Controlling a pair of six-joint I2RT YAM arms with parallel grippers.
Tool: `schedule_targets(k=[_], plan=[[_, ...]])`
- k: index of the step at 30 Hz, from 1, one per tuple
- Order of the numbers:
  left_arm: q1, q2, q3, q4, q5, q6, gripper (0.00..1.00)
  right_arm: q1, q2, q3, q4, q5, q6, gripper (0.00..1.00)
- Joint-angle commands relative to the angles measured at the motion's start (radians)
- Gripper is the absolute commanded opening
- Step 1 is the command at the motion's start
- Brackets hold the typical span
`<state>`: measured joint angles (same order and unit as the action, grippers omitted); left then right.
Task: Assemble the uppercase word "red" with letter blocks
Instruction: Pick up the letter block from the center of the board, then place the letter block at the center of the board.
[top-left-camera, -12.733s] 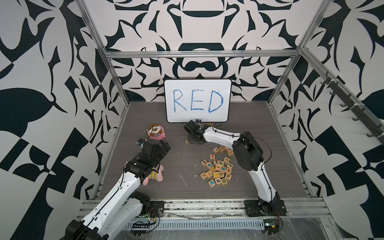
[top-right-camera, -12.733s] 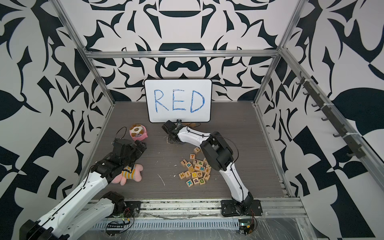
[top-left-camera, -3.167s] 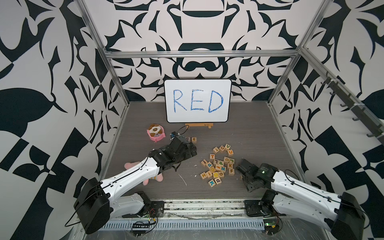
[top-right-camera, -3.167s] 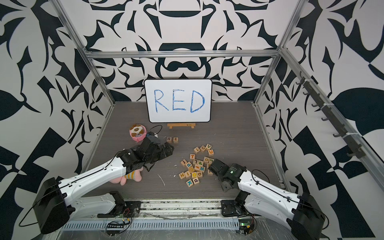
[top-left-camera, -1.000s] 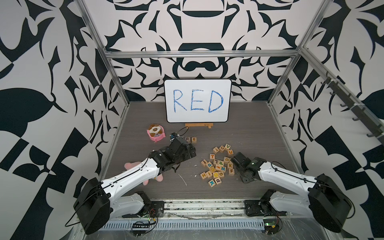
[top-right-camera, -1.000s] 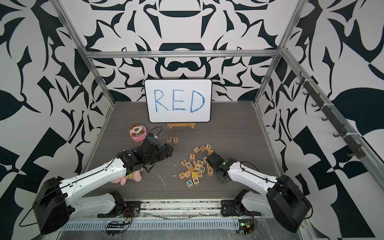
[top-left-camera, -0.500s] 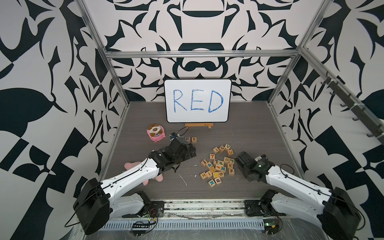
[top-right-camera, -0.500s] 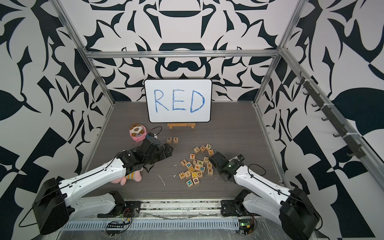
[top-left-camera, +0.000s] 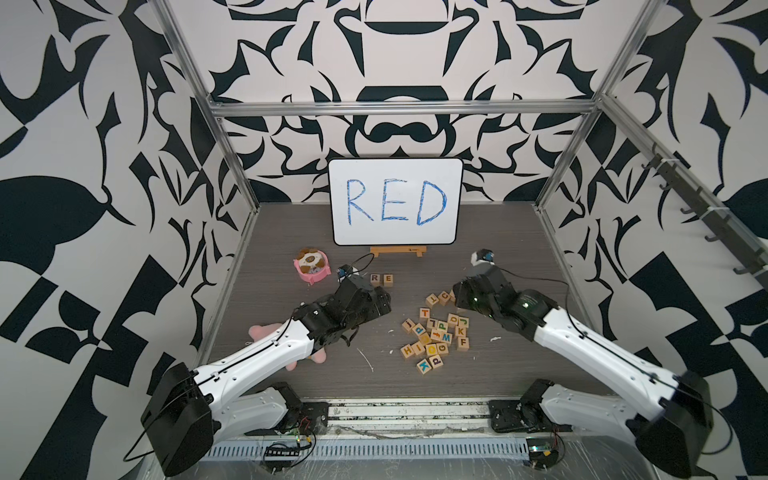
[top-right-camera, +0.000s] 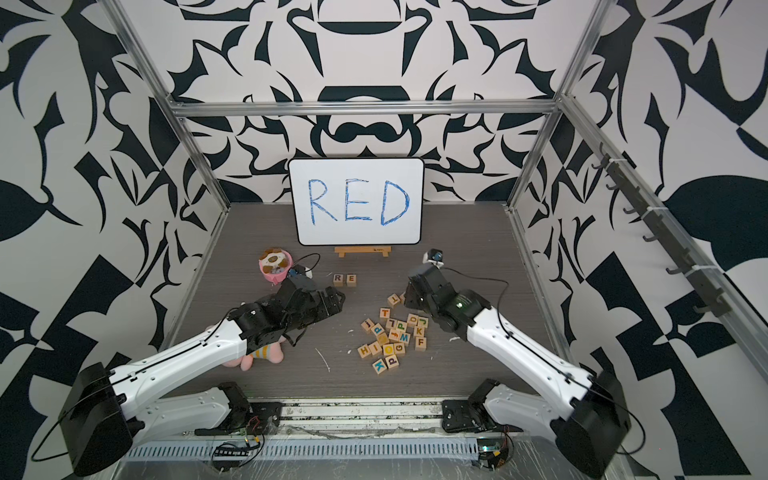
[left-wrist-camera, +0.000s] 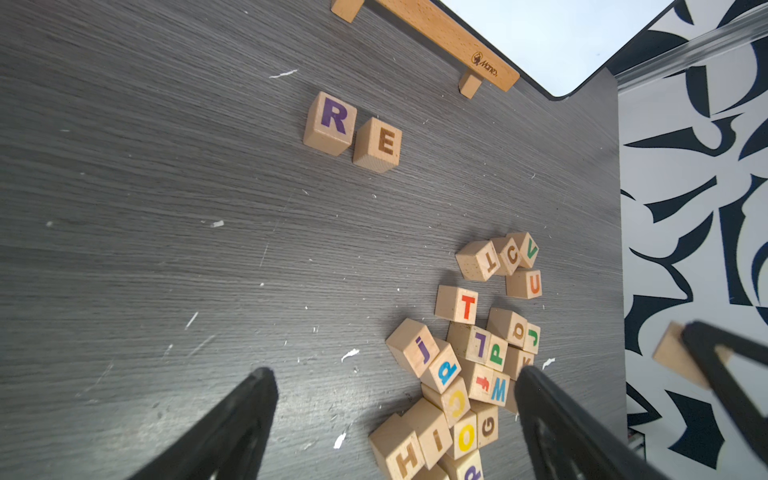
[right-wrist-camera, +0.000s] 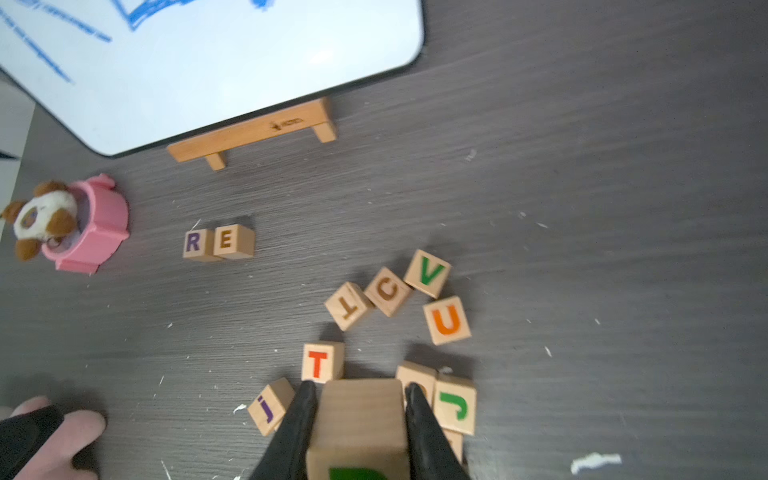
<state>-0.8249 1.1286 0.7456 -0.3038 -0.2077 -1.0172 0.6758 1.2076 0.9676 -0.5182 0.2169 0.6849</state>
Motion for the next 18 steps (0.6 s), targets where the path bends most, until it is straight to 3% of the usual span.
schedule_targets(k=[1,5,10,18], plan=[[0.000,-0.022,-0.003,-0.031,-0.030,0.002,0.94,-0.001,0.175,0.168,-0.075,-0.094,-0.191,0.05],[0.000,-0.042,-0.001,-0.073,-0.074,-0.001,0.94,-0.001,0.345,0.293,-0.063,-0.088,-0.206,0.05],[0.000,-0.076,-0.021,-0.095,-0.108,-0.015,0.95,0.006,0.510,0.383,0.005,-0.089,-0.131,0.07],[0.003,-0.117,-0.050,-0.113,-0.170,-0.032,0.95,0.034,0.686,0.502,0.026,-0.033,-0.024,0.08]])
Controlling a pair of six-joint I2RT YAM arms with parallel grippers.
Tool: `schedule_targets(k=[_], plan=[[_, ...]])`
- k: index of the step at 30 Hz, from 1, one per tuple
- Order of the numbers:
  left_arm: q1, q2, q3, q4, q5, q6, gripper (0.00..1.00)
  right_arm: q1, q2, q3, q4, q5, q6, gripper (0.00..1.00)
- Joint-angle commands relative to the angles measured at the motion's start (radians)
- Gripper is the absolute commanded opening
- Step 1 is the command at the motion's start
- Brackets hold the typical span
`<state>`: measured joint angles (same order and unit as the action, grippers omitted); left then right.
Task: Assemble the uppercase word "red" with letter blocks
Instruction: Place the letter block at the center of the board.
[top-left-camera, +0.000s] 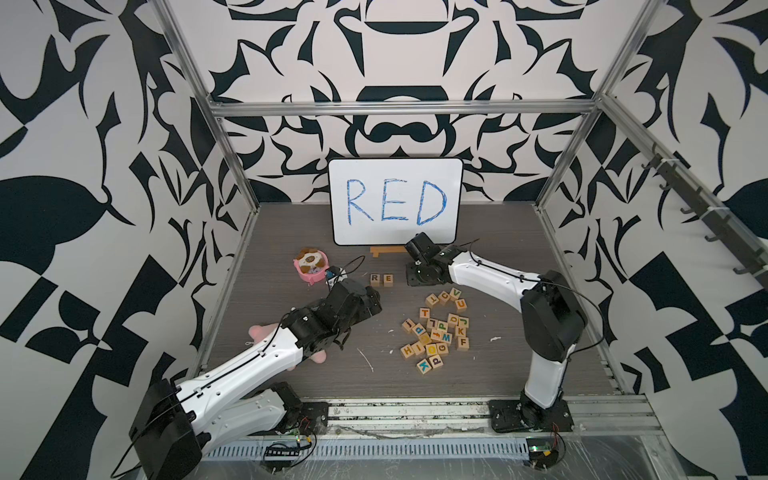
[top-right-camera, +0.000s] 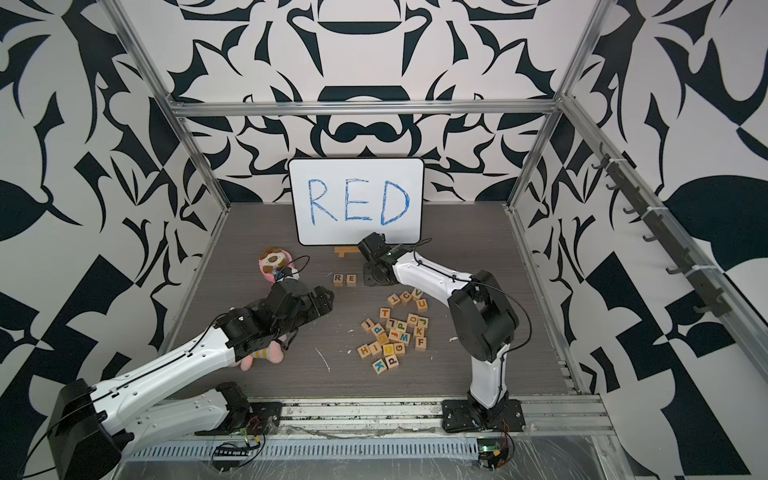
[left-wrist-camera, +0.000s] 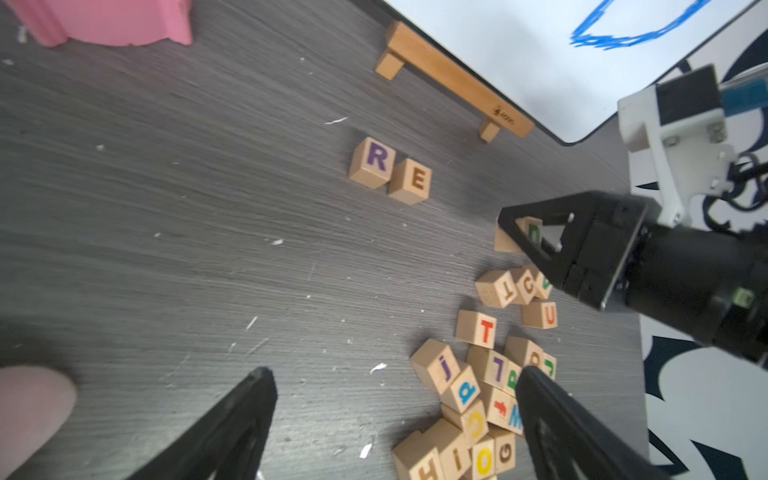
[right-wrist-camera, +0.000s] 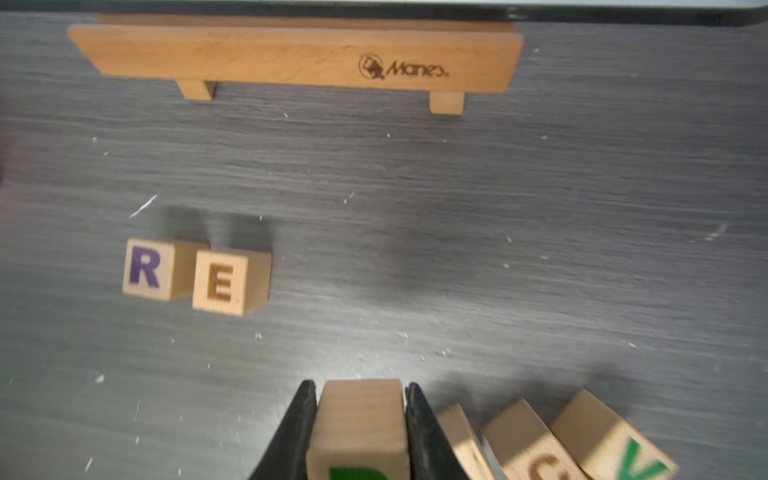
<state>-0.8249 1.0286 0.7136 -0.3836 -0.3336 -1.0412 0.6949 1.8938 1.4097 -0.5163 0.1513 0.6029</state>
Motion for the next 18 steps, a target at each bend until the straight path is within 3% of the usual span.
schedule_targets(k=[1,9,18], plan=[[0.002,-0.022,-0.021,-0.035,-0.052,-0.009,0.95,0.019,0.018,0.075,0.025,0.070,0.070,0.09],[0.007,-0.039,-0.029,-0.055,-0.071,-0.010,0.96,0.037,0.148,0.190,-0.015,0.105,0.126,0.17],[0.007,-0.055,-0.035,-0.069,-0.096,-0.010,0.96,0.043,0.200,0.213,-0.007,0.098,0.171,0.23]])
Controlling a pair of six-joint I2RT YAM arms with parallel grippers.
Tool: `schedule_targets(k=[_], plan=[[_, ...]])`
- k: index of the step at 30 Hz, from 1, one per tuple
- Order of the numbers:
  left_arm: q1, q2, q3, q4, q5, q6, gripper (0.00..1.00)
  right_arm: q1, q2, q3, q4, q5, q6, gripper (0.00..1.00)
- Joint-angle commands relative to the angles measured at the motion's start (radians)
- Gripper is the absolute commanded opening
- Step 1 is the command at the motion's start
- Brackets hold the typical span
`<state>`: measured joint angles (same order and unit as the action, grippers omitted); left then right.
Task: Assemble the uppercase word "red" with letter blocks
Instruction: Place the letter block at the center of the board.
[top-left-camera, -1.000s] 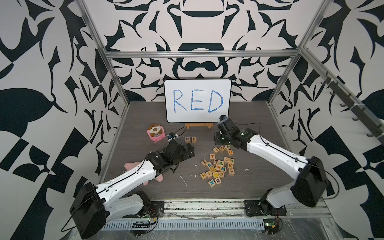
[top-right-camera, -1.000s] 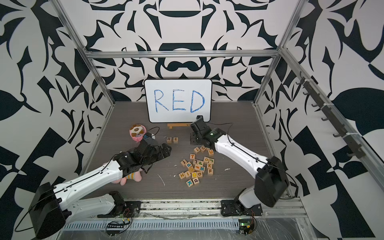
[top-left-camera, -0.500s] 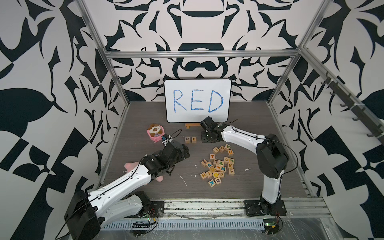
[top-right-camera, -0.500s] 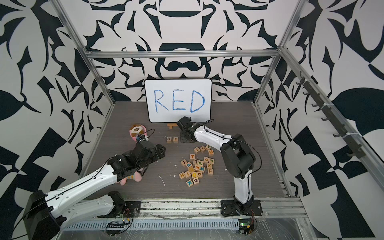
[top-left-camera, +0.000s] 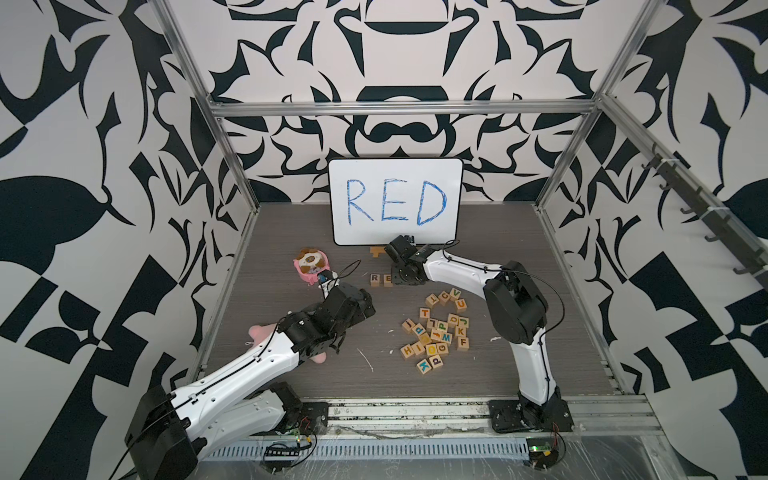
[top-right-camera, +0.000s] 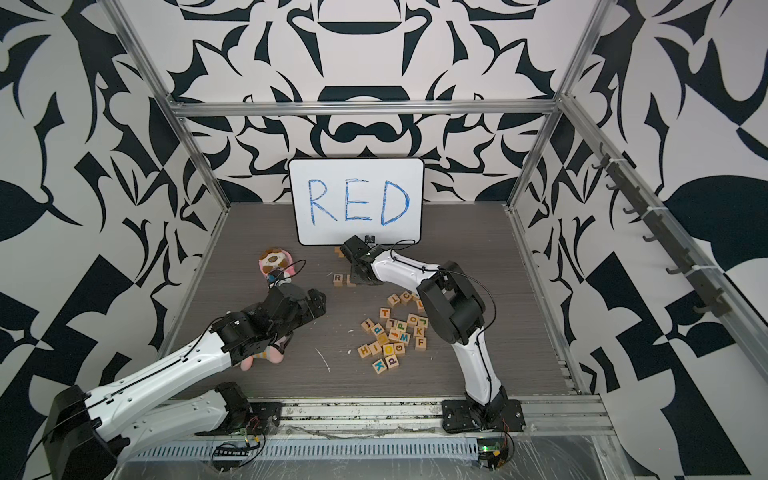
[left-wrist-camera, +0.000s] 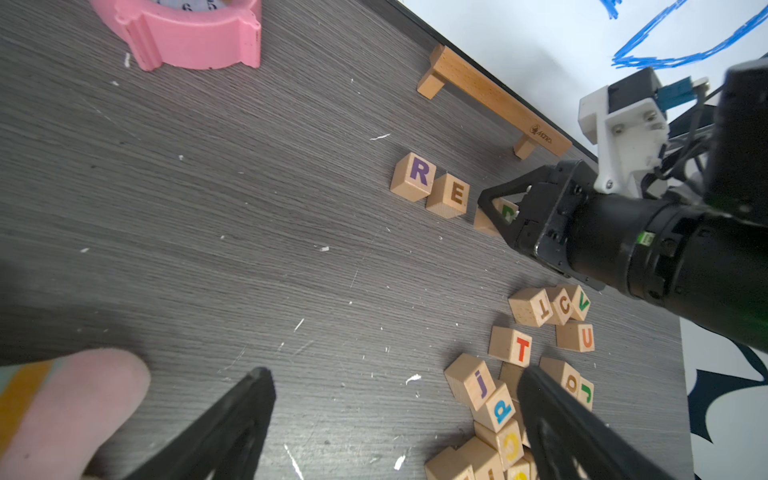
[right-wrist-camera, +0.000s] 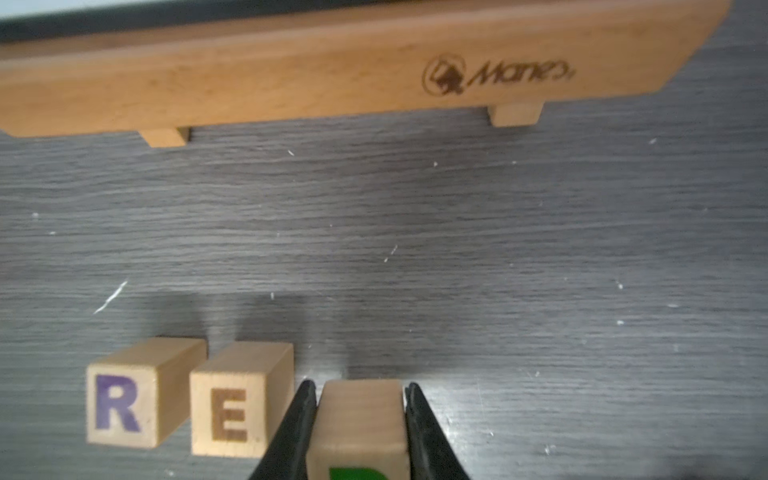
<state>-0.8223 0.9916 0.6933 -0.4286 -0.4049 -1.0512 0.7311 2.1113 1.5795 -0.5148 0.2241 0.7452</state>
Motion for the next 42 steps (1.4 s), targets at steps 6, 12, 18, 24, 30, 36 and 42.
schedule_targets(k=[6,12,18,24,30,36,42], plan=[[0.006,-0.019,-0.016,-0.025,-0.031,0.000,0.96,0.009,-0.001,0.043,-0.007,0.025,0.052,0.29],[0.006,-0.013,-0.020,-0.023,-0.026,-0.003,0.96,0.009,0.009,0.039,0.005,0.005,0.076,0.31],[0.006,-0.011,-0.021,-0.027,-0.018,-0.006,0.96,0.008,0.008,0.040,0.005,0.015,0.090,0.37],[0.006,-0.015,-0.021,-0.030,-0.018,-0.010,0.96,0.009,0.008,0.045,0.007,0.014,0.099,0.42],[0.005,-0.016,-0.021,-0.029,-0.018,-0.013,0.96,0.008,0.001,0.046,0.015,0.014,0.116,0.37],[0.005,-0.022,-0.023,-0.032,-0.018,-0.016,0.96,0.008,0.011,0.055,0.015,0.006,0.121,0.33],[0.006,-0.025,-0.024,-0.032,-0.020,-0.018,0.96,0.008,0.016,0.063,0.014,0.009,0.125,0.33]])
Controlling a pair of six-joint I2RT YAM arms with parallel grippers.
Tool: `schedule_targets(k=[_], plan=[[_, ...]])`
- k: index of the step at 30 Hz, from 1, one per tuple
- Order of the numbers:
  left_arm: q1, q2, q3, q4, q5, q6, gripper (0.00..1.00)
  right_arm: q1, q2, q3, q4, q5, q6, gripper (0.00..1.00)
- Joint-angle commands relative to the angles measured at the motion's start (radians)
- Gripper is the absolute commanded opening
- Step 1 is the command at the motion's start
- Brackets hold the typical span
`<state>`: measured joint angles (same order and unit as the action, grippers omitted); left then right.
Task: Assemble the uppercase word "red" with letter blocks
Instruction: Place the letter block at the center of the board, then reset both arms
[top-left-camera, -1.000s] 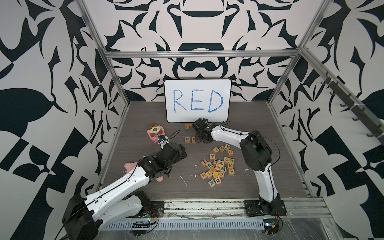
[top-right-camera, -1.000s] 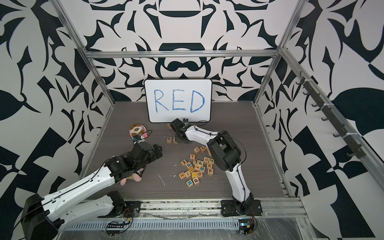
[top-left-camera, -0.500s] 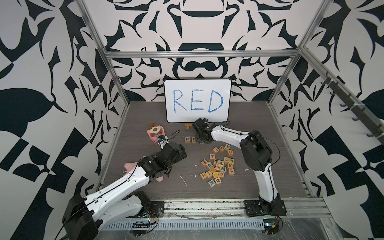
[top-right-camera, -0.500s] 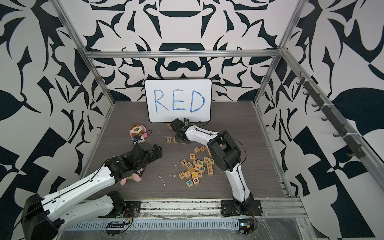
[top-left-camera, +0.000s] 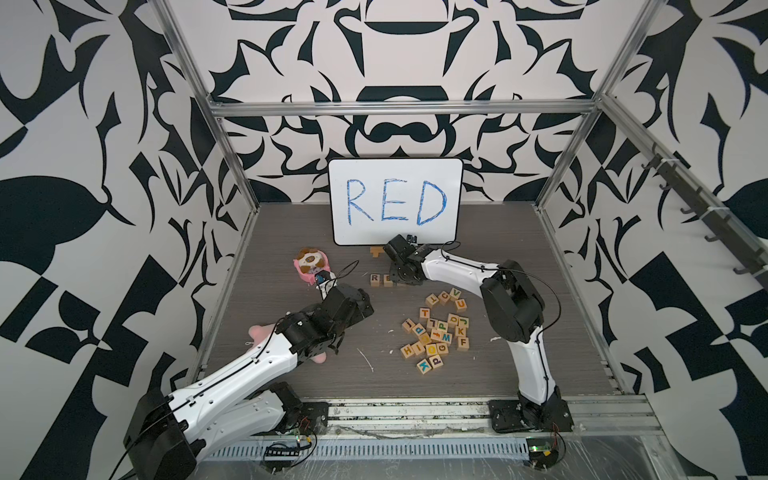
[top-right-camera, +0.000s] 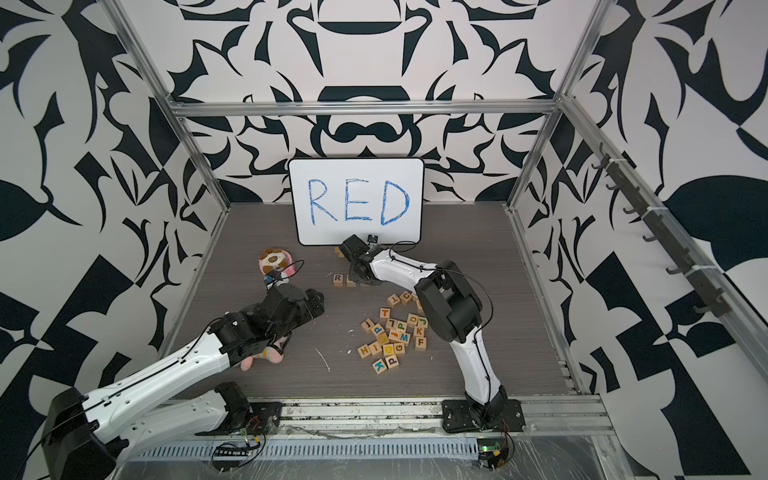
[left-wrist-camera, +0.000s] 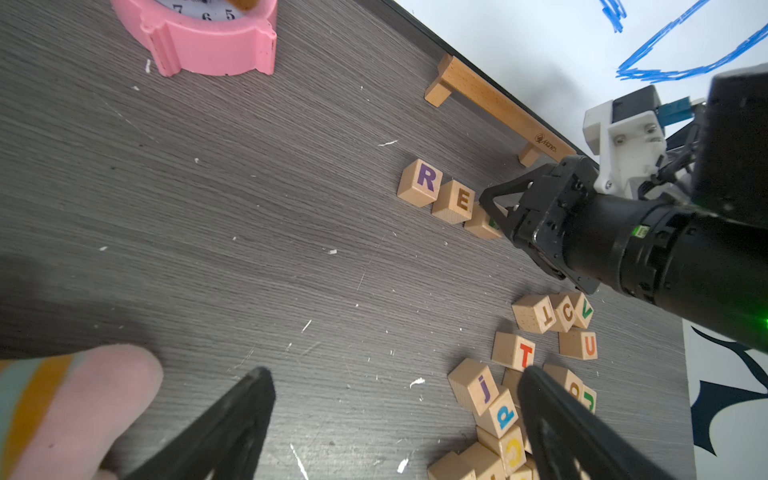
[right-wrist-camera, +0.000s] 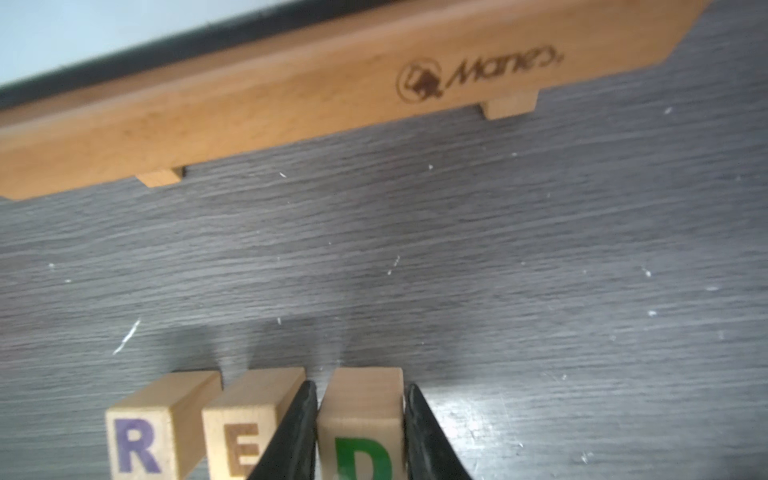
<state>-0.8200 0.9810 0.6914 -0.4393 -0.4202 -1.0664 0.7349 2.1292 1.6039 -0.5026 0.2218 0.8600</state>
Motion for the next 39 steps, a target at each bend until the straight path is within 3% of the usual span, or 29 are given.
schedule_targets(k=[1,9,21,31,39], plan=[[0.004,-0.014,-0.023,-0.021,-0.005,-0.001,0.96,0.006,0.000,0.040,0.001,0.013,0.011,0.33],[0.004,-0.008,-0.020,-0.020,-0.007,-0.003,0.96,0.005,-0.009,0.039,0.000,0.023,0.004,0.41],[0.004,0.008,0.014,-0.031,-0.020,0.015,0.96,0.008,-0.077,0.030,0.004,0.027,-0.028,0.42],[0.003,0.007,0.065,-0.042,-0.035,0.051,0.96,0.064,-0.282,-0.012,0.008,0.090,-0.123,0.43],[0.004,-0.003,0.101,-0.038,-0.085,0.112,0.98,0.105,-0.560,-0.217,0.150,0.194,-0.213,0.45]])
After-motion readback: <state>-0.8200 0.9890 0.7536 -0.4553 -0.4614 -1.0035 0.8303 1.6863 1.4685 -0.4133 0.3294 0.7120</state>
